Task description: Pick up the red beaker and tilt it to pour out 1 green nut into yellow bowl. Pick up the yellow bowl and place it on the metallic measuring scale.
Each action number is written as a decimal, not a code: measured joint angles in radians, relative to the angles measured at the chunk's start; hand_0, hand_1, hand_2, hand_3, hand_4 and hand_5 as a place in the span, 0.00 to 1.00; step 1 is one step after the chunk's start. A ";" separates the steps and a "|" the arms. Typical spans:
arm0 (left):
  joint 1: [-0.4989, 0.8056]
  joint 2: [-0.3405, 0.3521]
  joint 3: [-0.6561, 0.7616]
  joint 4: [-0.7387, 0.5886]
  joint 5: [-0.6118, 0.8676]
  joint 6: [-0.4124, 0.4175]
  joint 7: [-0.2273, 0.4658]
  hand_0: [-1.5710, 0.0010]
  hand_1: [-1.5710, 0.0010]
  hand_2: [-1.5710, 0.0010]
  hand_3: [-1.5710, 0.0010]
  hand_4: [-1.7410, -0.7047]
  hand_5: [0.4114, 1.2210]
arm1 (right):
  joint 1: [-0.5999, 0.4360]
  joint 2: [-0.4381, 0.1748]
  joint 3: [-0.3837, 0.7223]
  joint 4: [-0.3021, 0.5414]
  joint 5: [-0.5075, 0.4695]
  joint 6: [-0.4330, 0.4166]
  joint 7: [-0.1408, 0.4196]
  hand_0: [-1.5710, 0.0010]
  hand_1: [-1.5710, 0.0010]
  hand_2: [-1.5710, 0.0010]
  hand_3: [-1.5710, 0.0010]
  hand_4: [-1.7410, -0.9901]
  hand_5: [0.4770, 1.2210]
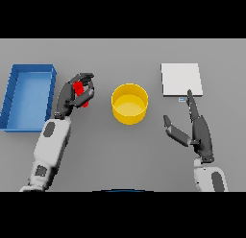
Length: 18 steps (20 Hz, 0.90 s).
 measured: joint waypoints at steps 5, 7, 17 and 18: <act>-0.019 0.013 -0.036 0.021 -0.033 0.006 -0.007 0.19 0.18 0.17 0.24 0.19 0.89 | 0.003 -0.002 -0.004 0.004 -0.002 -0.001 0.000 1.00 1.00 1.00 1.00 0.65 0.22; -0.013 0.004 -0.045 0.006 -0.040 0.002 0.014 0.12 0.12 0.11 0.16 0.23 0.93 | -0.001 -0.010 -0.013 -0.002 -0.017 0.007 -0.003 1.00 1.00 1.00 1.00 0.64 0.23; -0.003 0.007 -0.064 -0.144 0.005 0.063 -0.003 0.01 0.01 0.01 0.02 0.02 0.87 | 0.014 -0.008 -0.006 -0.004 0.004 -0.004 -0.012 1.00 1.00 1.00 1.00 0.64 0.24; -0.004 0.024 -0.082 -0.173 -0.006 0.056 0.026 0.01 0.01 0.01 0.01 0.02 0.87 | 0.014 -0.018 -0.012 -0.001 0.000 0.000 -0.023 1.00 1.00 1.00 1.00 0.64 0.24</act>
